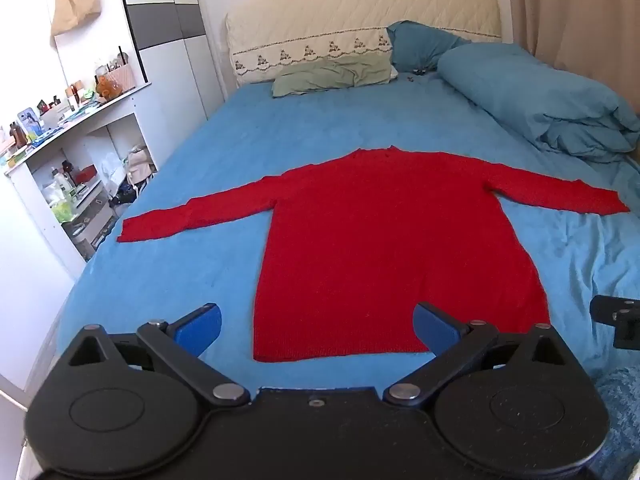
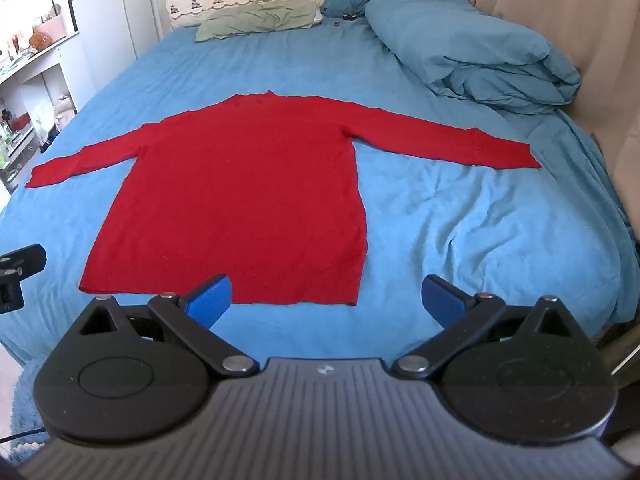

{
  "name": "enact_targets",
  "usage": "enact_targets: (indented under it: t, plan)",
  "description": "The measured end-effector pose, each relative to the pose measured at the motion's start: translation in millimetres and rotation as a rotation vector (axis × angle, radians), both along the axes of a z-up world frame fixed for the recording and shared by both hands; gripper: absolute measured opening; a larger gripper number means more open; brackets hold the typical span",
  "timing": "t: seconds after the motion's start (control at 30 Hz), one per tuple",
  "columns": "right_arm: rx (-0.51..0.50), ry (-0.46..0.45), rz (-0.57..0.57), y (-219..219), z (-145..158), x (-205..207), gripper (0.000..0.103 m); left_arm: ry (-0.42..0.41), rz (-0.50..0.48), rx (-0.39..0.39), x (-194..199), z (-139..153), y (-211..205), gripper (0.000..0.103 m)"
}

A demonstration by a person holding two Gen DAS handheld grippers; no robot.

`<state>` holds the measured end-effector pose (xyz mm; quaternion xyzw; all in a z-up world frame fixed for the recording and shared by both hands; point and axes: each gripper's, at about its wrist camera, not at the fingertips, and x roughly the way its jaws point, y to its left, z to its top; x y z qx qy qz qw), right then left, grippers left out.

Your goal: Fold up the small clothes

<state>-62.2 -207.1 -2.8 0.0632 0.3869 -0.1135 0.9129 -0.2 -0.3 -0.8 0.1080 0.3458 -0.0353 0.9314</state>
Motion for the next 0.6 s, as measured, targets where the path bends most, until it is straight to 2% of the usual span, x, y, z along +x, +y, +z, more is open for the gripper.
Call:
enact_targets:
  t: [0.23, 0.4, 0.6]
  plan:
    - [-0.002, 0.000, 0.001, -0.6, -0.2, -0.1, 0.103, 0.007, 0.006, 0.000, 4.7, 12.2, -7.0, 0.103]
    - [0.003, -0.002, 0.000, -1.1, -0.2, -0.2, 0.103, -0.001, 0.002, -0.034, 0.7, 7.1, -2.2, 0.103]
    - [0.004, -0.003, 0.003, -1.5, -0.2, 0.2, 0.103, -0.002, 0.001, -0.031, 0.3, 6.1, -2.3, 0.103]
